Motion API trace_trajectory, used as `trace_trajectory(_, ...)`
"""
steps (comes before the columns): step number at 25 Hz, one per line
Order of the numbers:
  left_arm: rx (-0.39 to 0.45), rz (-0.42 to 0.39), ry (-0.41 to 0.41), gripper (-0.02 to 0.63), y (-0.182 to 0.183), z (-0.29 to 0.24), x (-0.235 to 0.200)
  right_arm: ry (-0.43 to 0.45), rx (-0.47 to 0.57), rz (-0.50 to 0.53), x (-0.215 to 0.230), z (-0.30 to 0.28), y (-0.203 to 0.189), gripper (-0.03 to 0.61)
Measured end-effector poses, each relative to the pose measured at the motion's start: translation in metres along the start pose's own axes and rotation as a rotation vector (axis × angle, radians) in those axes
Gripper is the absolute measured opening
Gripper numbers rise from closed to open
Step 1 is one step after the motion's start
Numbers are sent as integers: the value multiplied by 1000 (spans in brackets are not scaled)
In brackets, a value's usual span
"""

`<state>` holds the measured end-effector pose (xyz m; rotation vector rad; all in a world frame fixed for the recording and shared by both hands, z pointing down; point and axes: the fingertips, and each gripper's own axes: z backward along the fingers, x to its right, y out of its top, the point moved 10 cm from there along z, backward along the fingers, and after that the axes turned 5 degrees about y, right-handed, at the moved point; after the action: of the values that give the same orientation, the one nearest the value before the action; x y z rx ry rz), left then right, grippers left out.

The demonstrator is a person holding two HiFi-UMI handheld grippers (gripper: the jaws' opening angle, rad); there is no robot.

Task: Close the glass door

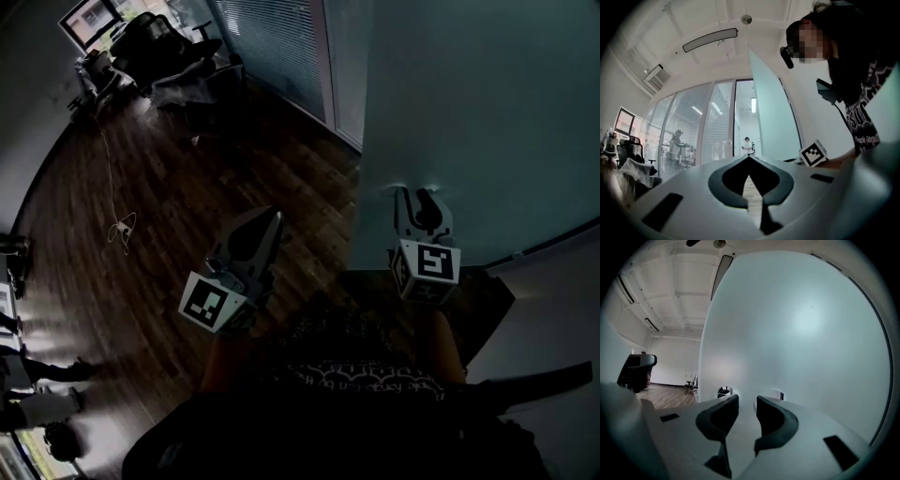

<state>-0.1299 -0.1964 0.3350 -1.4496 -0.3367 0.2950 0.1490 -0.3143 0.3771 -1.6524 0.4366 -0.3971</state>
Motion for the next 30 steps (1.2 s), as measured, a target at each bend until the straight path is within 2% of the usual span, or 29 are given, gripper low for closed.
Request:
trace_trajectory(5, 11, 34, 40, 2, 0, 1, -16, 9, -8, -7, 3, -19, 3, 120)
trace_trajectory(9, 15, 39, 39, 2, -8, -6, -33, 2, -5, -27, 8, -32, 4, 120)
trace_trajectory(15, 37, 63, 8, 2, -12, -33, -73, -25, 3, -34, 12, -60, 11, 120)
trace_trajectory(20, 53, 66, -7, 2, -9, -58, -120, -88, 4, -37, 18, -83, 18, 120)
trace_trajectory(25, 69, 52, -23, 2, -19, -80, -164, -88, 15, -22, 25, -104, 16, 120)
trace_trajectory(30, 79, 52, -73, 2, -20, -115, -193, -135, 21, -23, 33, -124, 21, 120)
